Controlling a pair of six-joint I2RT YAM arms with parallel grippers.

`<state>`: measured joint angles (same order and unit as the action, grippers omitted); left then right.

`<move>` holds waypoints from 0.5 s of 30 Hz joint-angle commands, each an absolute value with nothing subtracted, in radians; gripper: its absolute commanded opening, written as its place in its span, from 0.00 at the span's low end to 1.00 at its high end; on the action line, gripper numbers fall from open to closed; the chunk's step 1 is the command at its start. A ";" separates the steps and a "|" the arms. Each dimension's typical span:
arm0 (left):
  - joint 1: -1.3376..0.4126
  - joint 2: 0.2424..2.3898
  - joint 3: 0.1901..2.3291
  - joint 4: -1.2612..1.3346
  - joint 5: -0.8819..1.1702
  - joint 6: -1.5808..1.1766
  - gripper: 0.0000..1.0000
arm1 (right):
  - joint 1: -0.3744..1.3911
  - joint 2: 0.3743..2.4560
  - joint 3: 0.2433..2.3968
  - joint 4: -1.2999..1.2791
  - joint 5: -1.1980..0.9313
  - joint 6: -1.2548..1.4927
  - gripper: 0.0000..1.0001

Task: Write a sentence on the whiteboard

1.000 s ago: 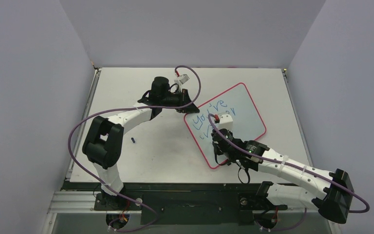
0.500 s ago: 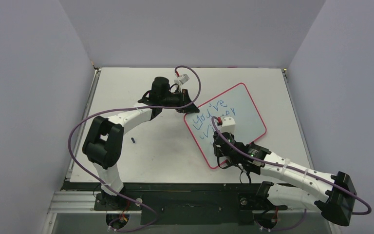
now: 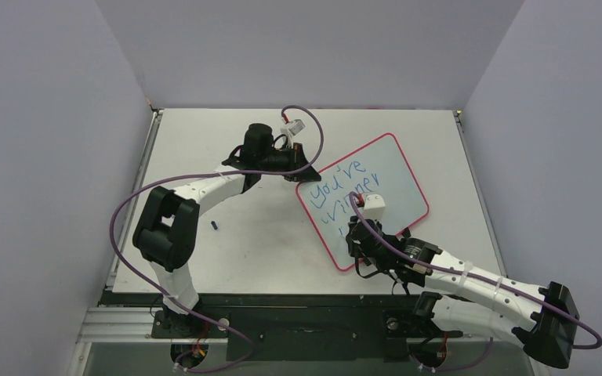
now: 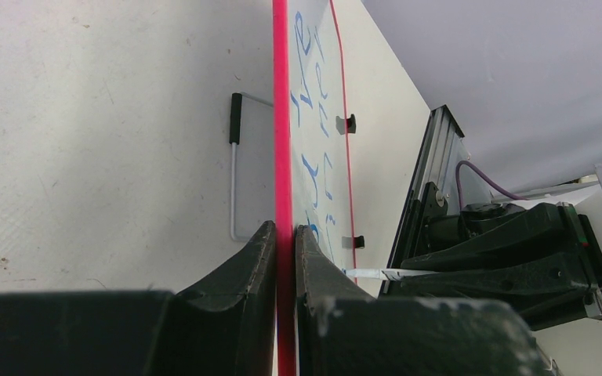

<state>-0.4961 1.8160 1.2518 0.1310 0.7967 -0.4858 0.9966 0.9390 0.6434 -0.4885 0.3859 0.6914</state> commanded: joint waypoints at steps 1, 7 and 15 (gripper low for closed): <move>-0.531 1.770 1.260 0.179 0.849 -0.438 0.00 | 1.003 0.965 0.635 -0.524 0.384 0.699 0.00; -0.531 1.771 1.260 0.179 0.849 -0.439 0.00 | 1.001 1.002 0.690 -0.522 0.412 0.669 0.00; -0.532 1.772 1.260 0.178 0.850 -0.436 0.00 | 0.983 1.049 0.756 -0.515 0.429 0.625 0.00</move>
<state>-0.4965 1.8160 1.2518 0.1318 0.7959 -0.4854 0.9962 1.0126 0.7162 -0.5358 0.3977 0.6544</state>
